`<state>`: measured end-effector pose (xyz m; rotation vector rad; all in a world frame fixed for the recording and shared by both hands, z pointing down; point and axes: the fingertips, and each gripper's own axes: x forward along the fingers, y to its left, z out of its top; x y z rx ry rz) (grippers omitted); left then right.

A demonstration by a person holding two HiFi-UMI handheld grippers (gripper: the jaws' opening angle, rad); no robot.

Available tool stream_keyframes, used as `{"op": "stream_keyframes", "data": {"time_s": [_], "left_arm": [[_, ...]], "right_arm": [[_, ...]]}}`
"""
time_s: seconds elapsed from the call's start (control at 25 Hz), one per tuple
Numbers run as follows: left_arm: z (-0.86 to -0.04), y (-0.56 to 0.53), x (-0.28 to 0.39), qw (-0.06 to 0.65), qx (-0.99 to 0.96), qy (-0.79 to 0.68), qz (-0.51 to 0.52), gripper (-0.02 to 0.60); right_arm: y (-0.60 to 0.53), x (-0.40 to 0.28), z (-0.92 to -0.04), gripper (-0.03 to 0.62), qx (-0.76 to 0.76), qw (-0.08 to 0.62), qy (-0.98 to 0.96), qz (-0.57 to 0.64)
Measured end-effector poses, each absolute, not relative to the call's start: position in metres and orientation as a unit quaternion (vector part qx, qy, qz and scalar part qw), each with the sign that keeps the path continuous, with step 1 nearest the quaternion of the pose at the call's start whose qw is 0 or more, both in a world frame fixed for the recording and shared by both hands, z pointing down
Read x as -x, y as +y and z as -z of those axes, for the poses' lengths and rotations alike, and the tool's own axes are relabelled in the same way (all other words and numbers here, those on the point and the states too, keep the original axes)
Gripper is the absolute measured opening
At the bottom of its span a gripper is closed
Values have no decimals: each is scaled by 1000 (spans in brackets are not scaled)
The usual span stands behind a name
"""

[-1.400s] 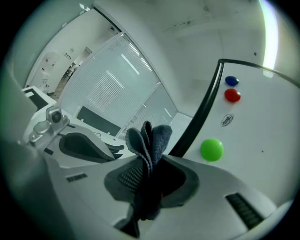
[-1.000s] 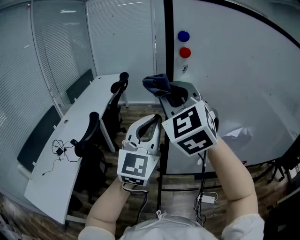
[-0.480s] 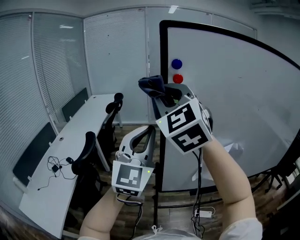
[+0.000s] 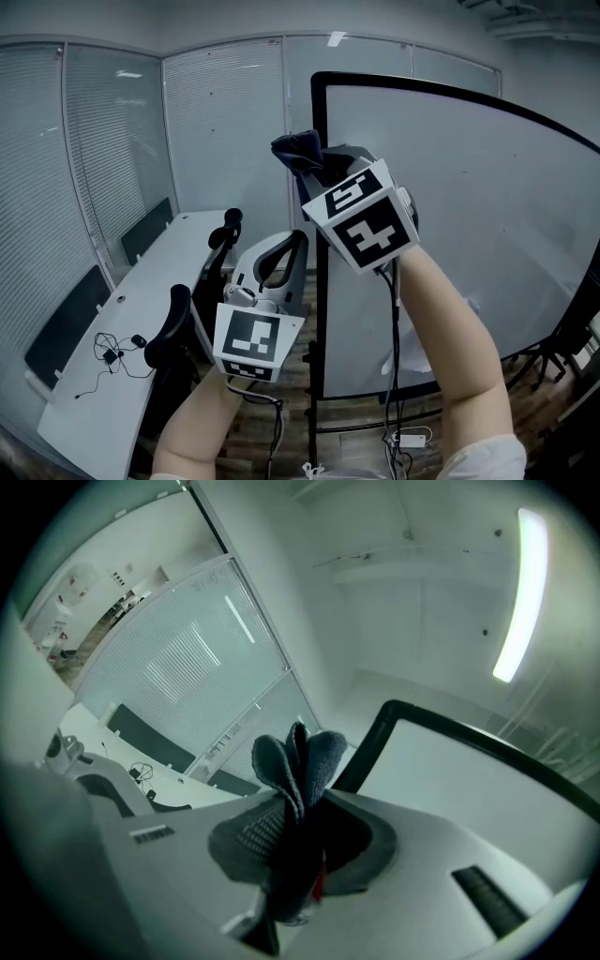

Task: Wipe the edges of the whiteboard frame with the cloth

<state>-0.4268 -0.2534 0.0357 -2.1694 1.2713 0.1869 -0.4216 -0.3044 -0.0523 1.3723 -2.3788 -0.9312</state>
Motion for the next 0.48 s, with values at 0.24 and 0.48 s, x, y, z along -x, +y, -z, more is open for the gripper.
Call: {"op": "stream_keyframes", "data": {"time_s": [0.24,0.48], "left_arm": [[-6,-255,434,313,814,482,-84,18],[9,-263,429,304,825,469,-76,18]], "right_arm": [[-301,419,90,74,-485,99,-807,323],[-297,407,128,74,-515,91,-782,340]]}}
